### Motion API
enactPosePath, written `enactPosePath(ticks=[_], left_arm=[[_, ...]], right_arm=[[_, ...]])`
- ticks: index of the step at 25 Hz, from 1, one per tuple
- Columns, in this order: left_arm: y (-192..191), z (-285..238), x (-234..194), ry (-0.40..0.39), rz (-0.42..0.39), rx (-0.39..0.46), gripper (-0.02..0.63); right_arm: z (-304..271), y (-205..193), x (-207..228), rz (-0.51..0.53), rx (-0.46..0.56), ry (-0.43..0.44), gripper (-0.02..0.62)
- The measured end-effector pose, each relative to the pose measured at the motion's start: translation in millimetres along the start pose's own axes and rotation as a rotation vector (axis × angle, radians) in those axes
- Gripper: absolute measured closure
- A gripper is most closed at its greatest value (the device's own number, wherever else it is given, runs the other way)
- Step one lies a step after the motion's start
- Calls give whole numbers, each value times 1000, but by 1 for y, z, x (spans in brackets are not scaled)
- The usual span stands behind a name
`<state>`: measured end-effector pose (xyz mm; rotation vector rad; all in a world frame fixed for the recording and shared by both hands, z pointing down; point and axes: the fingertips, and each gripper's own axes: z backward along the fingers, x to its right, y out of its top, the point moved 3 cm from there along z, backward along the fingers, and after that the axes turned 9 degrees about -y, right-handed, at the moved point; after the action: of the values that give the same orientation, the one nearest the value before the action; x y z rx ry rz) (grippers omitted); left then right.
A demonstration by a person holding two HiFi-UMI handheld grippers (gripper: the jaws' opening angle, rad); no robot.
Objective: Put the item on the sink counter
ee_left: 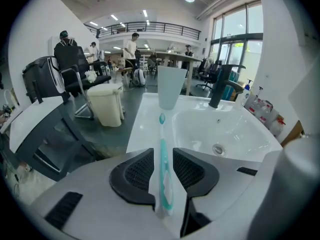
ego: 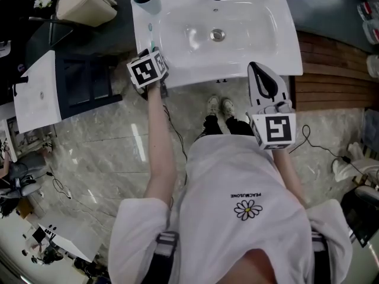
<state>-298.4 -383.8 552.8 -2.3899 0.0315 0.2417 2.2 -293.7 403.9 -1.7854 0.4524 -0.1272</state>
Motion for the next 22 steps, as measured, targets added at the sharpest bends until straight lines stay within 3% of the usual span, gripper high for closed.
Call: enactPosePath(ticks=[10,18,22], left_arm=[[44,32,16,12,-68,124,483],[121,116,82,-60,-218,418,503],[137,163,125,-163,-256,628,555]], right_arm=[[2,9,2,-13,44,9,584],[5,24,7,-14,101,6,583],[8,32,11,-27,122,-14,584]])
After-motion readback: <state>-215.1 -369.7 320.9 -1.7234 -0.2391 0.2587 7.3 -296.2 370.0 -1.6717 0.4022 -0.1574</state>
